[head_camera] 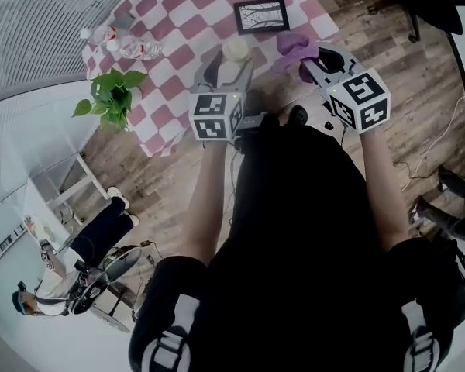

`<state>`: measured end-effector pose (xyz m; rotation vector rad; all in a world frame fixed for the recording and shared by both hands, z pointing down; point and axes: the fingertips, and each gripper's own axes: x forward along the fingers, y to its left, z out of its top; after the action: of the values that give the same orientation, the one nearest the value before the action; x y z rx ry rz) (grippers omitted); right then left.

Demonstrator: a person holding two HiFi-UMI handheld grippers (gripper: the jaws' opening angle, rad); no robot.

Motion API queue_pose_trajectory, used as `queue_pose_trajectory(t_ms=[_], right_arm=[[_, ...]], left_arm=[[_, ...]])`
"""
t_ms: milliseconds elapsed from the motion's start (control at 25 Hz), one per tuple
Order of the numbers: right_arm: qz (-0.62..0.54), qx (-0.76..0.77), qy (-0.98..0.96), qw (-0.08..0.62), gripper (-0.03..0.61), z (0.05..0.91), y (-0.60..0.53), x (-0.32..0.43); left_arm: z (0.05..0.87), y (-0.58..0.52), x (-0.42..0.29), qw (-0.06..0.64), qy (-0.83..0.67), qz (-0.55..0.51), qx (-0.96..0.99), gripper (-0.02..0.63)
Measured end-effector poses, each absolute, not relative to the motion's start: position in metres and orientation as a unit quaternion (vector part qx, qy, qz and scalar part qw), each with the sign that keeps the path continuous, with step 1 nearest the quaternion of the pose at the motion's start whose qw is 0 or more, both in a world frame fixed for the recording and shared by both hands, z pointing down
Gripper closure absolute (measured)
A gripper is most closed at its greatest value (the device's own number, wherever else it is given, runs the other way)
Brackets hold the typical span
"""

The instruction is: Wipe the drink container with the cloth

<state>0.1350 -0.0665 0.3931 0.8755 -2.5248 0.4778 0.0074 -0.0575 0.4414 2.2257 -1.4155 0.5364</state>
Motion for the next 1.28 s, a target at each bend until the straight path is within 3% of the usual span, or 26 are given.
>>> queue_pose_trajectory(t_ms=[520,960,1280], right_arm=[[0.165,0.290,-0.918,0.215,0.515,0.392,-0.057,0.147],[0.165,0.287,-0.921,0.203,0.515,0.389,-0.069,0.137],[0.158,0.287,-0.923,0.200,0.515,0.383,-0.087,0.114]], left_arm=[[0.454,-0.074,0.004,0.241,-0.609,0.190,0.731,0.337],[0.454,-0.078,-0.002,0.264,-0.561,0.202,0.758,0.342],[0.436,-0.088,-0.014,0.256,-0.465,0.130,0.837,0.344]])
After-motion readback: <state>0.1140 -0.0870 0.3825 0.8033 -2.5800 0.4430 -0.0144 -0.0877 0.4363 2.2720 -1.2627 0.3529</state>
